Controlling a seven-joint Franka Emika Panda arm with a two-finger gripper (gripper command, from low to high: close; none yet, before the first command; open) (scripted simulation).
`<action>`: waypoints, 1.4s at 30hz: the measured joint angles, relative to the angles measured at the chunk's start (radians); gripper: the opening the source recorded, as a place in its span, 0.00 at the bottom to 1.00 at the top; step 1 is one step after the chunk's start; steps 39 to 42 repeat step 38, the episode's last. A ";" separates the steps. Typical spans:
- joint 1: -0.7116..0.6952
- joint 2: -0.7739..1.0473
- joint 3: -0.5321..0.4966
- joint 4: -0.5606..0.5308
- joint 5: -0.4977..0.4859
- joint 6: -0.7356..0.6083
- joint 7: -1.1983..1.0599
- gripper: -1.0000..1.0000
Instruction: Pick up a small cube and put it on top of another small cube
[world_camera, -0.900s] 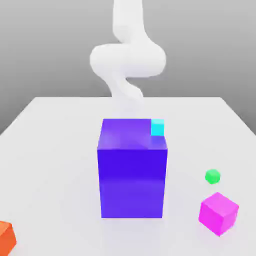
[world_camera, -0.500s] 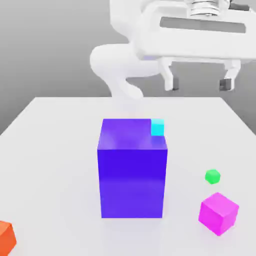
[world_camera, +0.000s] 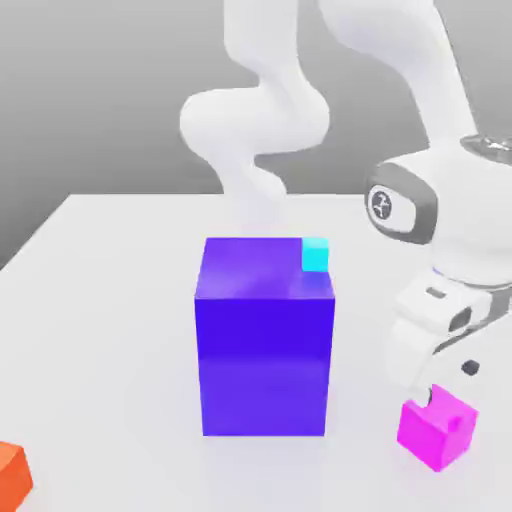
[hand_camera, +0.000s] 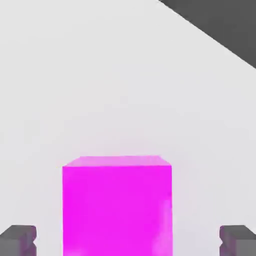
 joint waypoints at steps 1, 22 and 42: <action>0.015 0.036 -0.019 0.006 -0.021 0.029 0.016 0.50; 0.166 -0.366 0.149 -0.236 0.297 -0.113 -0.339 0.00; 0.192 -0.224 0.163 -0.345 0.059 0.123 -0.241 1.00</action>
